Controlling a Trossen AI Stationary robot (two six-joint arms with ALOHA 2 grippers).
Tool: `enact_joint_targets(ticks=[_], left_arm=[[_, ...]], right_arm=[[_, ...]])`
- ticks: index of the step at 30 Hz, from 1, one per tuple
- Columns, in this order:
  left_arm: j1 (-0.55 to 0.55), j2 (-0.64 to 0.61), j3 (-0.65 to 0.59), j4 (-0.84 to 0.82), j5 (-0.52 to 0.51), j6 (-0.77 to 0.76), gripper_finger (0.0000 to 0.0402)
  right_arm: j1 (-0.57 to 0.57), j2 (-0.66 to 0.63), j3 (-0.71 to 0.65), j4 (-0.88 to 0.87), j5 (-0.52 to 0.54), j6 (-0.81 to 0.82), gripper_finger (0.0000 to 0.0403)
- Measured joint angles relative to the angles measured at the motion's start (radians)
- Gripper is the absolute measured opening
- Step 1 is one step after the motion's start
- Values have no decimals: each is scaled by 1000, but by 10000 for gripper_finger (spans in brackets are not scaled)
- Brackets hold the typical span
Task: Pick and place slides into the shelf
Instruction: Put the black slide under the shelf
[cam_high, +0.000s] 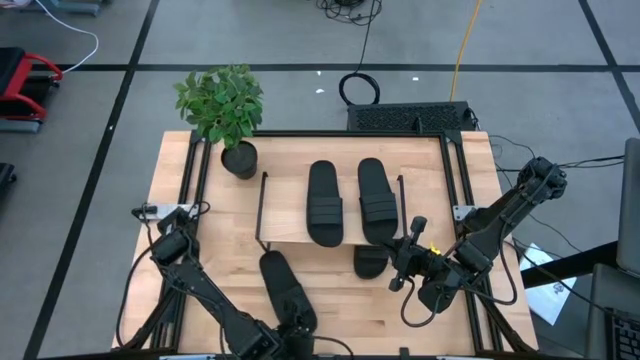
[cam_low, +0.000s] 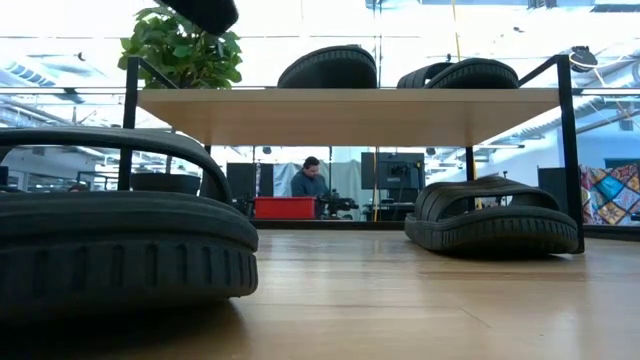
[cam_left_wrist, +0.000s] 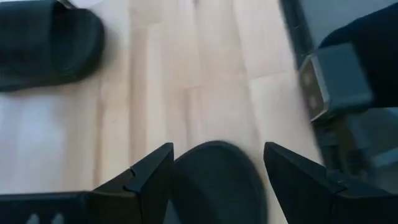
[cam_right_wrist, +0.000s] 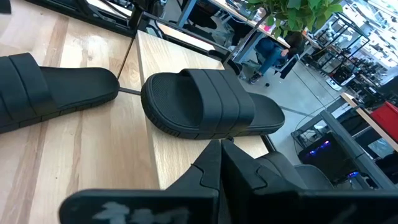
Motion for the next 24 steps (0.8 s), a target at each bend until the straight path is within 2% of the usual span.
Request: enact_joint_targets(ticks=[4, 12, 19, 24], left_arm=[[-10, 0, 23, -125, -63, -54, 246], [-18, 4, 54, -284, -64, -292, 246], [-48, 71, 93, -391, -55, -306, 246], [-38, 105, 102, -497, -54, -404, 246]], right_arm=[[0, 0, 0, -1, -1, 0, 0], [0, 0, 0, -4, -1, -3, 0], [0, 0, 0, -3, -1, -3, 0], [0, 0, 0, 4, -1, -1, 0]])
